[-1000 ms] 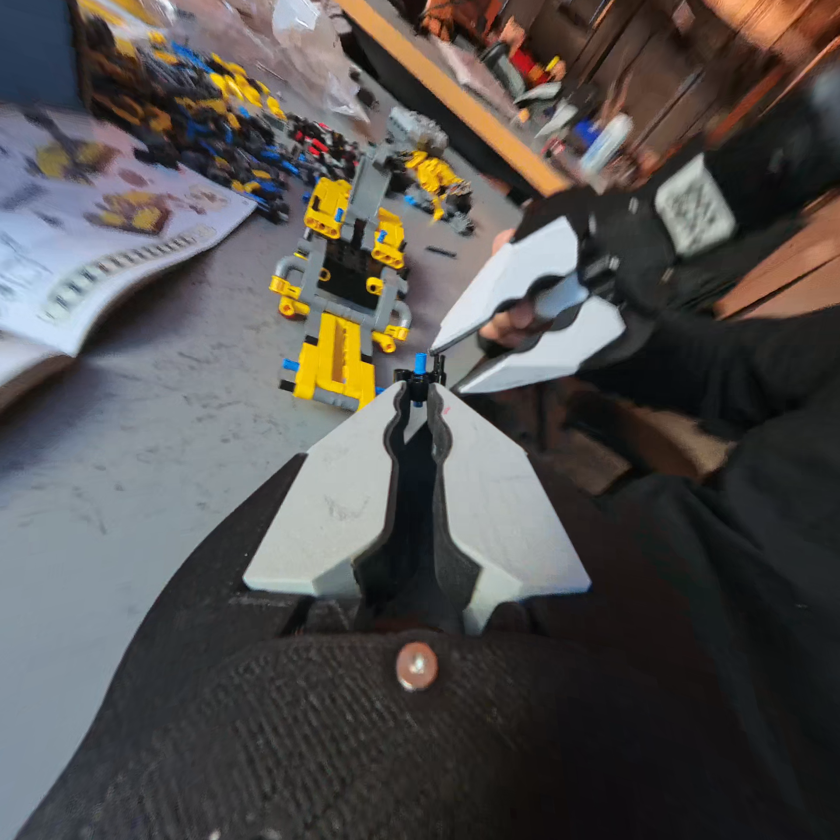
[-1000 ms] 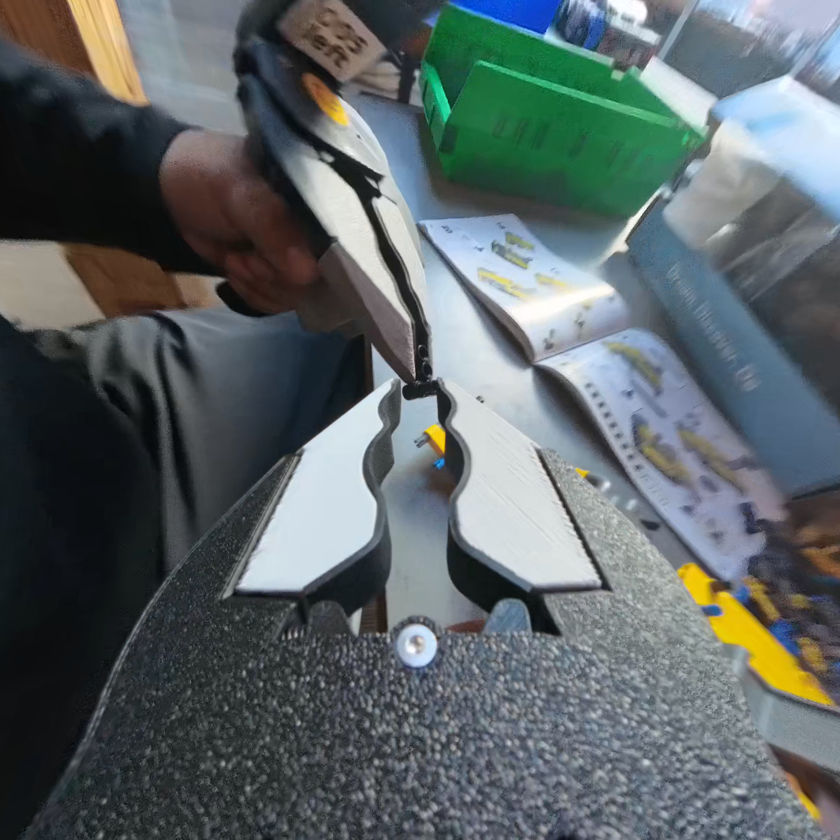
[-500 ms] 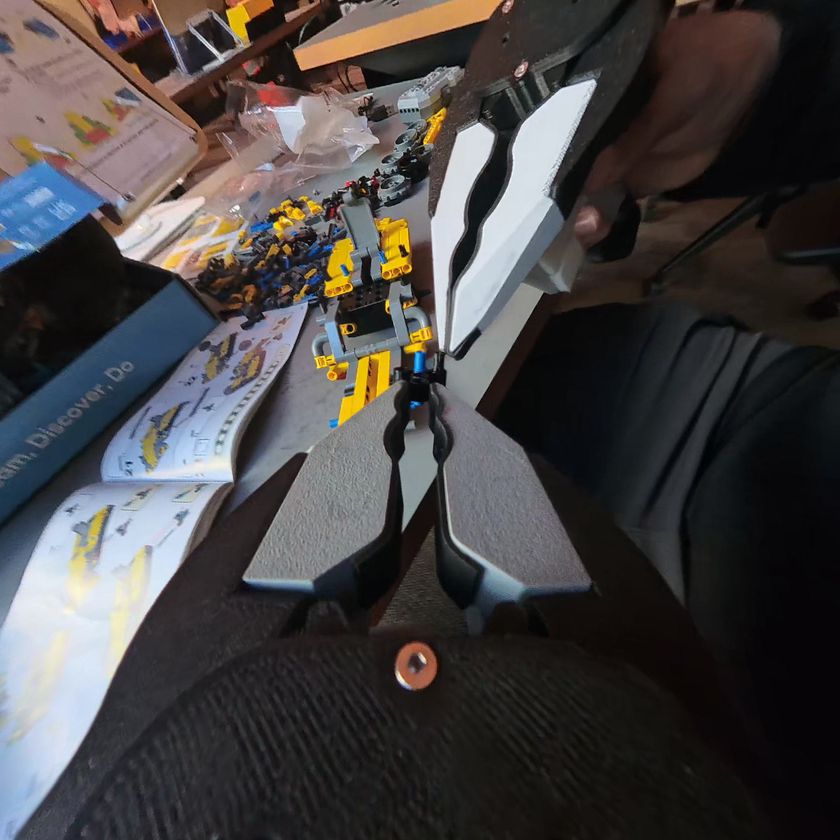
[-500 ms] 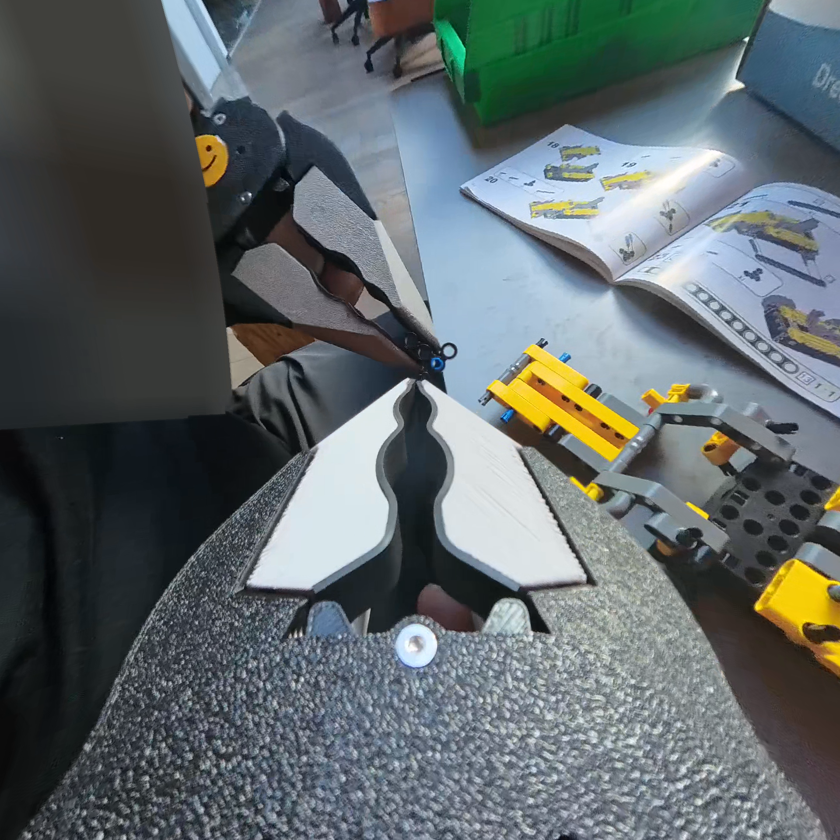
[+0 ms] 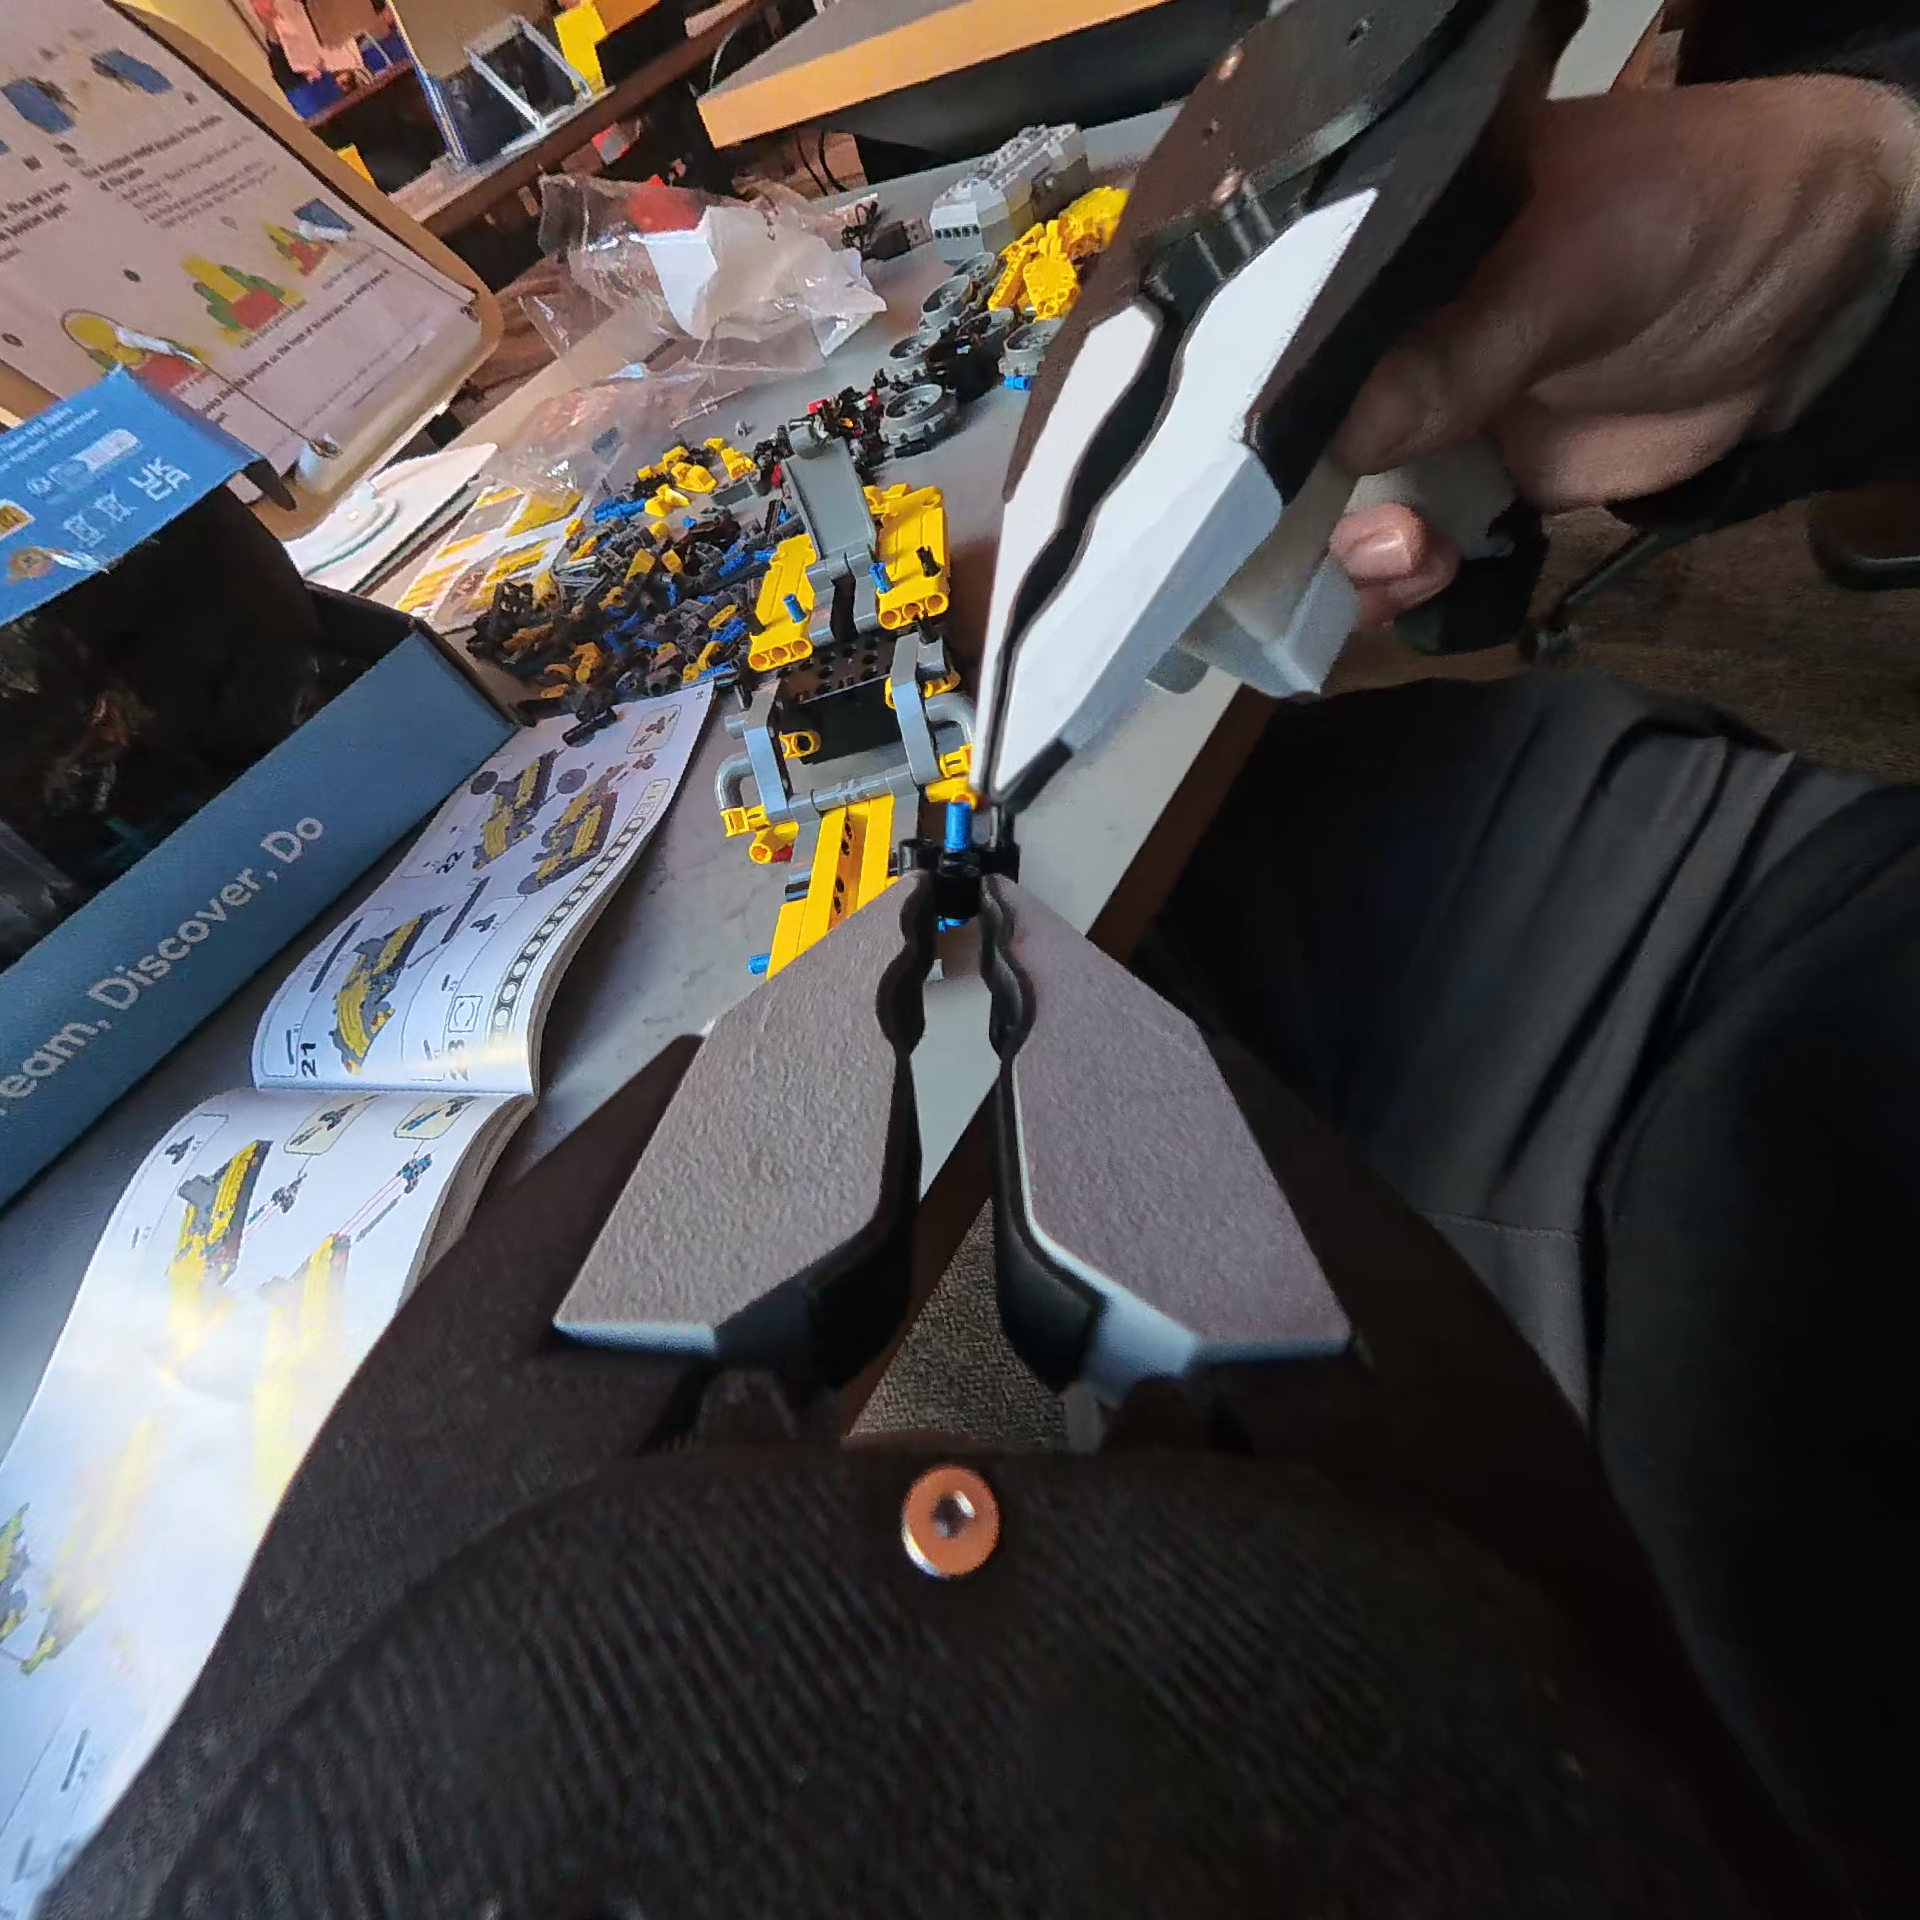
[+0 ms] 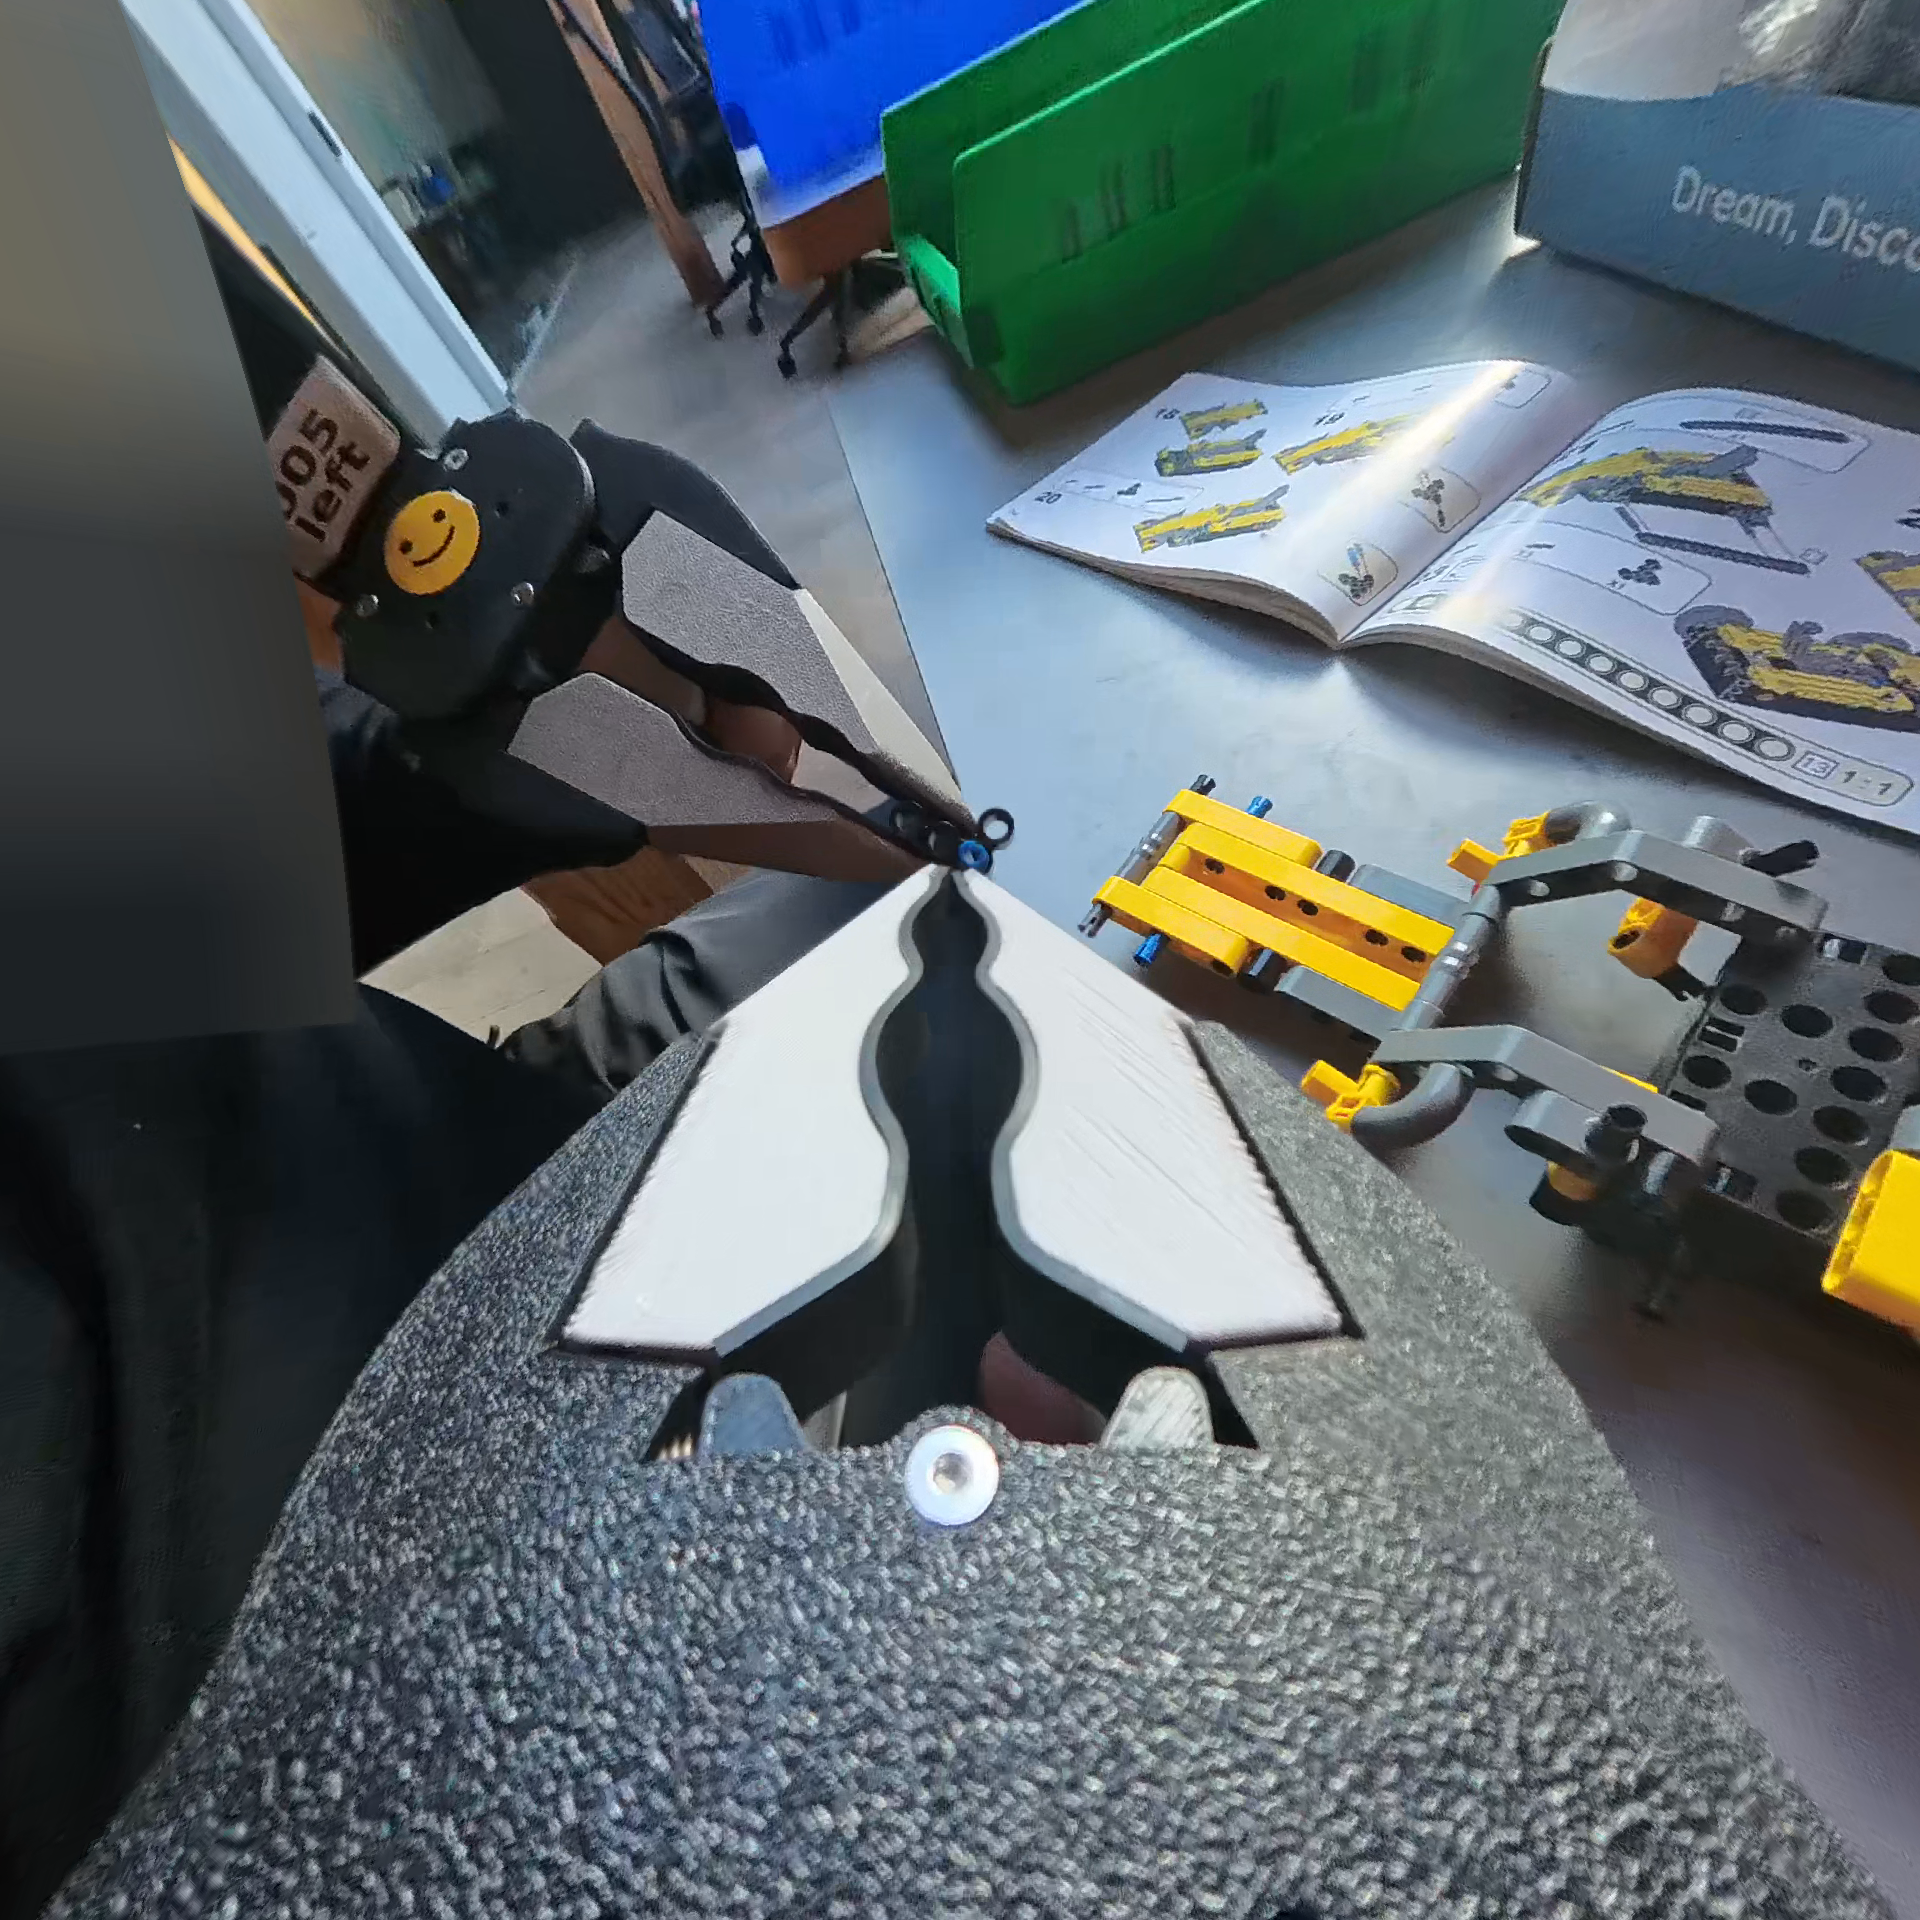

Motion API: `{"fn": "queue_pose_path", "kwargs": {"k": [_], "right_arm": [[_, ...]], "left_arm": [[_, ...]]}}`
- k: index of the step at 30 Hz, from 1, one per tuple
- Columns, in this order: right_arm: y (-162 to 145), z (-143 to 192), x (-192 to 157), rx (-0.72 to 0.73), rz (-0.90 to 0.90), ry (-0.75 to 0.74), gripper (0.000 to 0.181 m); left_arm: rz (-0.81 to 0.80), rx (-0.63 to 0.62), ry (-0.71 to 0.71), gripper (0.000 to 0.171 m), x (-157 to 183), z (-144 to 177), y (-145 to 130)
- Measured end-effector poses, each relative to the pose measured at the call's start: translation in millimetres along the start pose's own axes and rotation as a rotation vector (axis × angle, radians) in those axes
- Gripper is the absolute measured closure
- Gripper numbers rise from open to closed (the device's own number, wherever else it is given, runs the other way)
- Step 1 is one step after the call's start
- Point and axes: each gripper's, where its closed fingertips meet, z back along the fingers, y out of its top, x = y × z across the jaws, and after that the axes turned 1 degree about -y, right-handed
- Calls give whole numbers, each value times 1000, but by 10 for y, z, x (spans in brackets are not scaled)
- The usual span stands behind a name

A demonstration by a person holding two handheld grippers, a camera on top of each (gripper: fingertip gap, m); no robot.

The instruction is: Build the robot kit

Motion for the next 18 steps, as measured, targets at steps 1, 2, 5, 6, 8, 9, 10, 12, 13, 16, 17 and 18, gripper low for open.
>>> {"fn": "queue_pose_path", "kwargs": {"k": [1, 2, 5, 6, 8, 9, 10, 12, 13, 16, 17, 18], "right_arm": [[1, 1, 4, 4, 6, -4, 181], [3, -1, 11, 6, 15, -12, 181], [-1, -15, 61, 0, 35, -48, 175], [2, -16, 81, -1, 37, -58, 172], [18, -5, 93, 9, 53, -66, 170], [23, -3, 87, 12, 59, -66, 170], [24, -5, 78, 12, 62, -62, 172], [24, -13, 66, 14, 67, -59, 176], [26, -12, 69, 14, 66, -60, 176], [40, -3, 71, 20, 41, -44, 175], [46, 4, 77, 22, 40, -44, 174], [54, 10, 74, 24, 43, -42, 174]], "left_arm": [[19, 3, -2, 167, -7, 0, 5], [39, 2, -7, 167, -8, -5, 3], [76, 0, -6, 167, -15, -25, -16], [80, -1, -2, 167, -20, -28, -20], [92, 2, 1, 167, -26, -31, -14], [102, 7, 2, 167, -29, -31, -5], [114, 7, 2, 167, -31, -32, -4], [136, 4, 6, 167, -37, -41, -10], [144, 5, 8, 167, -40, -45, -13], [172, 12, 7, 167, -46, -44, 0], [181, 15, 4, 167, -45, -45, 6], [184, 20, 3, 167, -43, -44, 15]]}}
